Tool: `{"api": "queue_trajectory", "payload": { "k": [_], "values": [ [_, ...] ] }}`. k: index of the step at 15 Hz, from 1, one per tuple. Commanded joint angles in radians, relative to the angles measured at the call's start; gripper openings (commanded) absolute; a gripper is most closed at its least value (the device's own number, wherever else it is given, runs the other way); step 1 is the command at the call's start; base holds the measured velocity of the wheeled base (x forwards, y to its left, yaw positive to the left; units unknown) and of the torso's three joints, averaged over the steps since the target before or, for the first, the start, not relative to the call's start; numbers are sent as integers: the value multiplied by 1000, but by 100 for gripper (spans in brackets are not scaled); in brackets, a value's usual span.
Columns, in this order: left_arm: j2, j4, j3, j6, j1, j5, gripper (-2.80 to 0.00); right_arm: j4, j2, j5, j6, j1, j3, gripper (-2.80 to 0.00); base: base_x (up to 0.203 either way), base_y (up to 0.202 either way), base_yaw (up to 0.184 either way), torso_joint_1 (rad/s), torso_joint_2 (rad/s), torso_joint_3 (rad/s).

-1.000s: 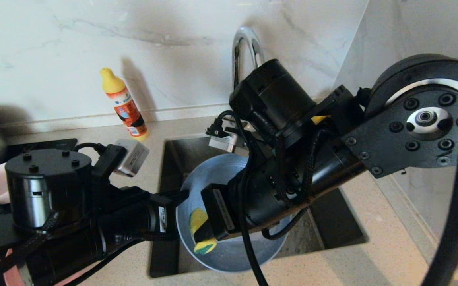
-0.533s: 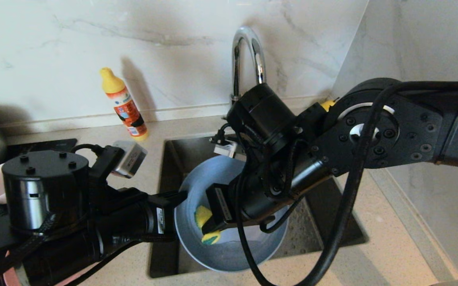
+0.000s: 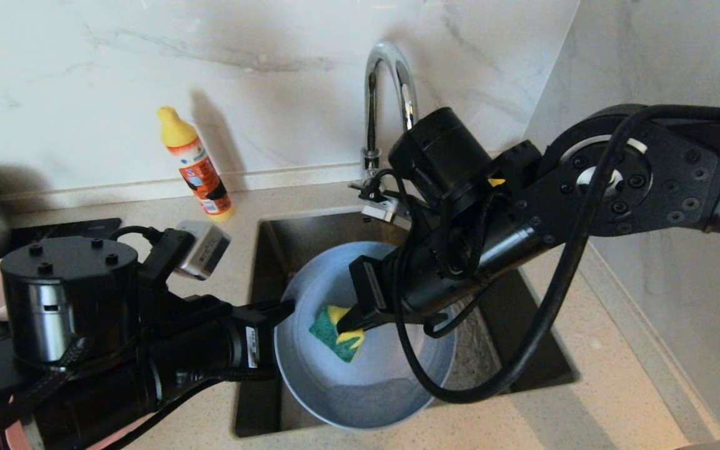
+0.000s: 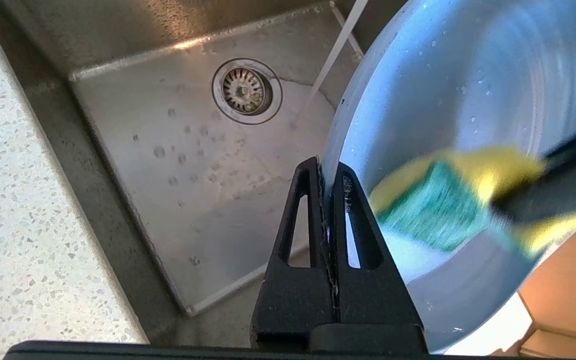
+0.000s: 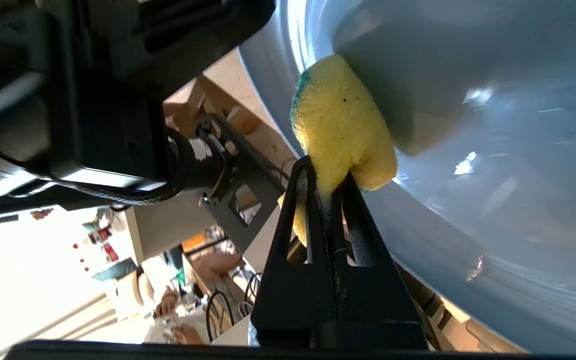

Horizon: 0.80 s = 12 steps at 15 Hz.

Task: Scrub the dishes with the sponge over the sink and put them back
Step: Wipe the plate

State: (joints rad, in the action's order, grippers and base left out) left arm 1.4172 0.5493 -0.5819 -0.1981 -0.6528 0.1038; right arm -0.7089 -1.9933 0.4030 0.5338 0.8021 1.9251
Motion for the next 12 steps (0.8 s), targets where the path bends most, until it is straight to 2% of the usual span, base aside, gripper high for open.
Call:
{"api": "queue_trajectory", "payload": {
  "k": [1,6,9,12],
  "values": [
    [-1,3,1,0,-1,0,-280,-3,27,2,2,-29,3,-280,0,0,0,0,0,0],
    [-10,4,2,-1,1,4,-280,-29,61,1,-1,-88,-10,-280,0,0,0,0,0,0],
    [-17,1,-10,-1,1,5,-280,-113,78,1,-7,-93,-15,-280,0,0,0,0,0,0],
    [-15,3,-13,-1,1,7,-280,-132,81,2,-7,-79,-56,-280,0,0,0,0,0,0]
  ]
}}
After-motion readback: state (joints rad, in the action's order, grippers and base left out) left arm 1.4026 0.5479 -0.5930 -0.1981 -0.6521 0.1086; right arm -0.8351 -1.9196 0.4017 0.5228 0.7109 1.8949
